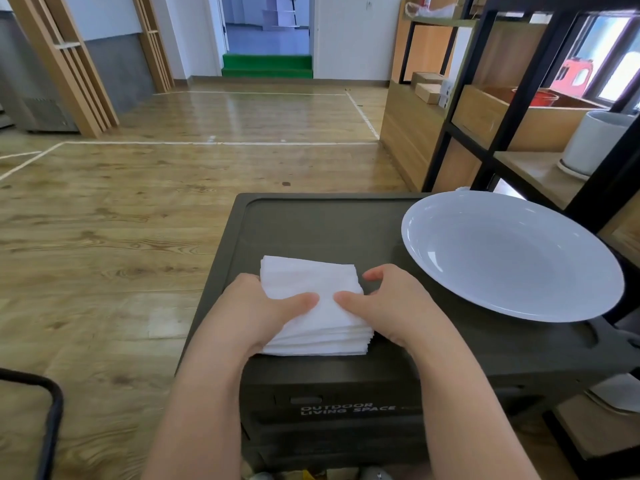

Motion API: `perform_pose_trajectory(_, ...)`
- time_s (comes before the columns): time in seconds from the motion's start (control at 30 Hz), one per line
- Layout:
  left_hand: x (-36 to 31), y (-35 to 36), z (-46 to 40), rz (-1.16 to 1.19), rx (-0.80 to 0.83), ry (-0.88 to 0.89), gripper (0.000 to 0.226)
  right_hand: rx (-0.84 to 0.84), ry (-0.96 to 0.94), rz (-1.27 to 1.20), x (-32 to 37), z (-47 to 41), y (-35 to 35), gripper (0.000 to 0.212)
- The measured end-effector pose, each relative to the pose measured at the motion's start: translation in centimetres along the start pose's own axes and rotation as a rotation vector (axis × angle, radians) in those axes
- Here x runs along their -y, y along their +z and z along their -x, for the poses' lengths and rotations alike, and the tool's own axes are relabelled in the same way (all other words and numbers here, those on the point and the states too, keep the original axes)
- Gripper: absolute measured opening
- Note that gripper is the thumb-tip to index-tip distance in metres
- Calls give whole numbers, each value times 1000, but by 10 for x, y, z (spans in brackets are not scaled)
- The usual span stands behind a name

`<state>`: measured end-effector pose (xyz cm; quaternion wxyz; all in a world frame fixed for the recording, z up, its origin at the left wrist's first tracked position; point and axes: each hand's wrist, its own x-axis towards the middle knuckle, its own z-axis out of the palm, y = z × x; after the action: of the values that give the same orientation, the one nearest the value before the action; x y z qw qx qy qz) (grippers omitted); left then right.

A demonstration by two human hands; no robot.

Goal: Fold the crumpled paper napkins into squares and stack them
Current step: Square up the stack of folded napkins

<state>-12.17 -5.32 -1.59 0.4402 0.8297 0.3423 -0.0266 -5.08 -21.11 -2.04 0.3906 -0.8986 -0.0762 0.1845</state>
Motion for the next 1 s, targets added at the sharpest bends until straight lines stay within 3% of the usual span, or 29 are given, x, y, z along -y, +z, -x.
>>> perform_pose_trajectory(0.2,4,0,-3,246,133,114,17,42,14,-76,-2,0,-2,66)
perform_pose_trajectory(0.47,17,-10,-8,524,267,293,62,121,-147,-171,0,2,-4,68)
perform_pose_trajectory(0.53,19,-12,-8,529,247,408,59,157,-213,-225,1,3,-6,68)
perform_pose_trajectory(0.63,18,-13,-7,447,167,575,55,109,-339,-313,2,5,-11,63)
perform_pose_trajectory(0.83,5,-20,-1,87,-11,669,83,-51,-459,146,8,10,-21,62)
perform_pose_trajectory(1.0,-10,-17,7,-396,-141,692,79,-139,-479,379,21,12,-17,60)
